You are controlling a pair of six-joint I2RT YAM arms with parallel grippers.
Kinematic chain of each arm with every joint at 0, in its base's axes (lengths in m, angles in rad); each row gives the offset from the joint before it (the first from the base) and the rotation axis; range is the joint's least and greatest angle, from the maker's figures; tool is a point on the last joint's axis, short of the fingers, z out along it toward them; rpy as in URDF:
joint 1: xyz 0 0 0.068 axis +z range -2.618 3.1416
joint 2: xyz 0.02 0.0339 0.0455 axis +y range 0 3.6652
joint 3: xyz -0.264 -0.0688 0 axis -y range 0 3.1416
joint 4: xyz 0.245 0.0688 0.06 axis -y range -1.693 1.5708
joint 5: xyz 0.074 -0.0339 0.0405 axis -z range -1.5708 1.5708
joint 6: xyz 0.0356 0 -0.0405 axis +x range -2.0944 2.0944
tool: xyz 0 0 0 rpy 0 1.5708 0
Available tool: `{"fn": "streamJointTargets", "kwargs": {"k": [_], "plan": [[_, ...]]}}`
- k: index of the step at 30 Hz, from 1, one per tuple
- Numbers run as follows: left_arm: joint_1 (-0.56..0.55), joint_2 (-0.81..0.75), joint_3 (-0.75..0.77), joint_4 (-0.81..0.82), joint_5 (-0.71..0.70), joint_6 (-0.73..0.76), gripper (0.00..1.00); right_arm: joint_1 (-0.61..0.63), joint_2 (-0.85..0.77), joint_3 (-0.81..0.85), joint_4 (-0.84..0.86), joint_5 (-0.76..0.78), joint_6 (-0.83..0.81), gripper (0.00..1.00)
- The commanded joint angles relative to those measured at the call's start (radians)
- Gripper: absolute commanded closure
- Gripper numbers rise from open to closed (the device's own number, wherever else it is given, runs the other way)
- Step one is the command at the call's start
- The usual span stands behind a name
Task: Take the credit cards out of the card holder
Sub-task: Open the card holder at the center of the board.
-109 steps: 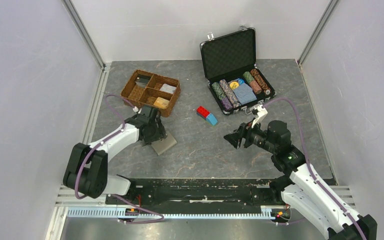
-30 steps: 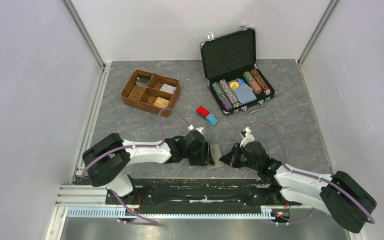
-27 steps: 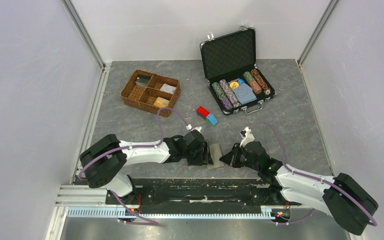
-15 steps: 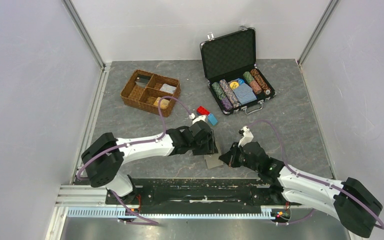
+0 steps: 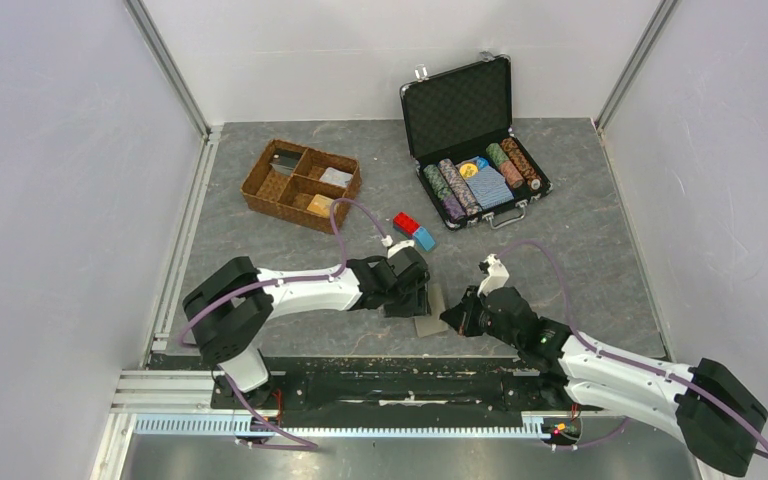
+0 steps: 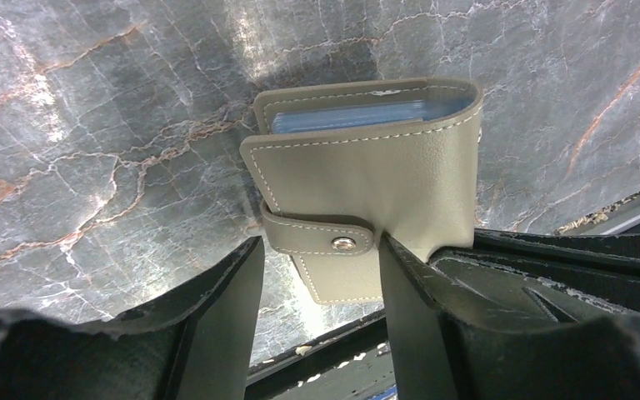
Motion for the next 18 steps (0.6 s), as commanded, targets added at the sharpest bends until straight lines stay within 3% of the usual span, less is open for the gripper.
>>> {"fn": "streamJointTargets", "kwargs": {"k": [1, 18], "plan": [[-0.003, 0.026, 0.026, 0.023, -0.004, 0.049, 0.42, 0.017, -0.003, 0.045, 0.034, 0.010, -0.023, 1.00], [-0.003, 0.029, 0.048, -0.042, -0.048, 0.079, 0.82, 0.024, -0.012, 0.017, 0.064, 0.005, -0.032, 1.00]]}}
